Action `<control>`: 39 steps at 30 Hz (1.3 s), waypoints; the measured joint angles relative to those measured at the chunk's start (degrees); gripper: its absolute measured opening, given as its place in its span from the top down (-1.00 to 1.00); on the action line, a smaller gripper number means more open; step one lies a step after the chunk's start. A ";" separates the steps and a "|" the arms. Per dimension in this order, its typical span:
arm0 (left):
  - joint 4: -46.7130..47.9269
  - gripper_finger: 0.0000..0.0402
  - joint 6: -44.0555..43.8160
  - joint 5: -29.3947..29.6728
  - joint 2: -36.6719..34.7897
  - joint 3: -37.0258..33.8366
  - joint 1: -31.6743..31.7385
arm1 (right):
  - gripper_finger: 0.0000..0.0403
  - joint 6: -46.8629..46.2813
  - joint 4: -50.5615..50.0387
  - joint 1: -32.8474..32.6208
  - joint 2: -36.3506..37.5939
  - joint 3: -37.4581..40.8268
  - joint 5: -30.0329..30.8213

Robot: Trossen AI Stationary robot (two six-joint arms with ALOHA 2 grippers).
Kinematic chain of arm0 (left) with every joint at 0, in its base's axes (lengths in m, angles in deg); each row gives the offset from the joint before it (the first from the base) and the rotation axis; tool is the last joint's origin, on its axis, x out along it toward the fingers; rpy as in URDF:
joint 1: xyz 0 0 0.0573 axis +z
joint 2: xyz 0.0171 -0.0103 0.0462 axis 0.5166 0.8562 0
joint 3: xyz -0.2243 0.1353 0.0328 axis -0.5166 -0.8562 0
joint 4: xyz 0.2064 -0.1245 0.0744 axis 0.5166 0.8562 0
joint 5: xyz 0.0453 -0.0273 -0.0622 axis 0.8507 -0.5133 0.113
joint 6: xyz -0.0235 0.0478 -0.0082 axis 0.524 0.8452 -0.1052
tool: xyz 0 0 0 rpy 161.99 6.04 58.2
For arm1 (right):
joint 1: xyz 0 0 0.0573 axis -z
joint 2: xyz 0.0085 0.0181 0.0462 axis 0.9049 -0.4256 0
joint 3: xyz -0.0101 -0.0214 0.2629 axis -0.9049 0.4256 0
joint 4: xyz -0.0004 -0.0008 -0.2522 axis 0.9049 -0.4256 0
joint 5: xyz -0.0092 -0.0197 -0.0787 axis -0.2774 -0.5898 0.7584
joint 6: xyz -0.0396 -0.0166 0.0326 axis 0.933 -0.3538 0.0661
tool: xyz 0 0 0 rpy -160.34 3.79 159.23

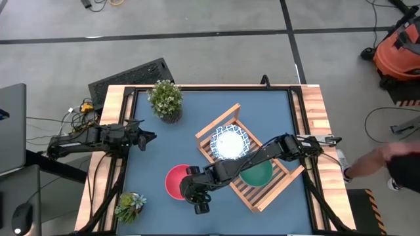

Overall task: Place and stack bowls onto a shelf
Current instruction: Stack the orange bowl on the top of the green bowl on the shelf

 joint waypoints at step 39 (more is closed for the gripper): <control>0.17 0.44 -1.01 -0.02 -0.02 -0.03 0.01 | 0.61 -0.28 0.69 1.62 -4.04 -2.25 -7.58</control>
